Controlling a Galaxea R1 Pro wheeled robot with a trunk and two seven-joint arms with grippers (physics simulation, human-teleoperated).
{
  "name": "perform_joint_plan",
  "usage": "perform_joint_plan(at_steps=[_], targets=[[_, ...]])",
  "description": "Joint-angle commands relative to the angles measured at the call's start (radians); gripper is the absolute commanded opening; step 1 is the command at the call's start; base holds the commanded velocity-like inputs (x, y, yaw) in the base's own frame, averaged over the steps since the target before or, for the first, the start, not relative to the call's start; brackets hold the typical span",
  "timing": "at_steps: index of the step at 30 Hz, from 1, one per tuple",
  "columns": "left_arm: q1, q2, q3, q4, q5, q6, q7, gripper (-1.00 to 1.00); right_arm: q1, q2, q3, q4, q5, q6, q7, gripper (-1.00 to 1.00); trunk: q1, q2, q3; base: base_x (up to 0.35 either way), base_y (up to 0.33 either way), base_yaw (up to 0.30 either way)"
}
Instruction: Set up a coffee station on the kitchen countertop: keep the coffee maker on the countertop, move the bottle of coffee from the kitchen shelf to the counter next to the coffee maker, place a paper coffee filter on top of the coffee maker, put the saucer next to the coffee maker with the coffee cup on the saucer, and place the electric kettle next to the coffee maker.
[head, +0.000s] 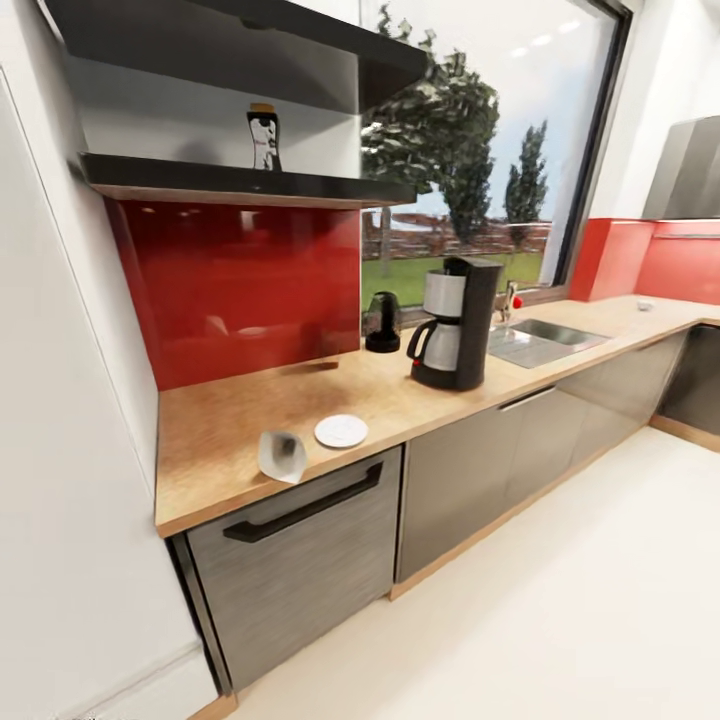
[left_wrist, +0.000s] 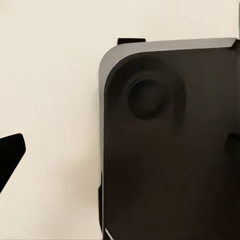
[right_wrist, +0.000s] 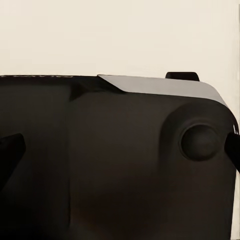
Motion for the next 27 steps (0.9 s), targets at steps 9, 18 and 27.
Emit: perform_joint_plan(at_steps=[9, 18, 27], targets=[[0.000, 0.002, 0.004, 0.001, 0.001, -0.003, 0.000, 1.00, 0.000, 0.001, 0.000, 0.000, 0.000, -0.003, -0.002, 1.00, 0.000, 0.000, -0.001, 0.124, -0.151, 0.278], [0.000, 0.004, 0.005, 0.001, 0.001, -0.003, 0.000, 1.00, 0.000, 0.007, 0.000, -0.001, 0.000, -0.003, -0.003, 1.00, 0.000, 0.000, -0.001, 0.009, -0.011, 0.279], [-0.001, 0.009, 0.006, 0.000, 0.003, -0.002, 0.000, 1.00, 0.000, 0.009, 0.002, -0.121, 0.049, -0.001, -0.003, 1.00, 0.000, 0.000, -0.001, -0.064, 0.000, 0.232]])
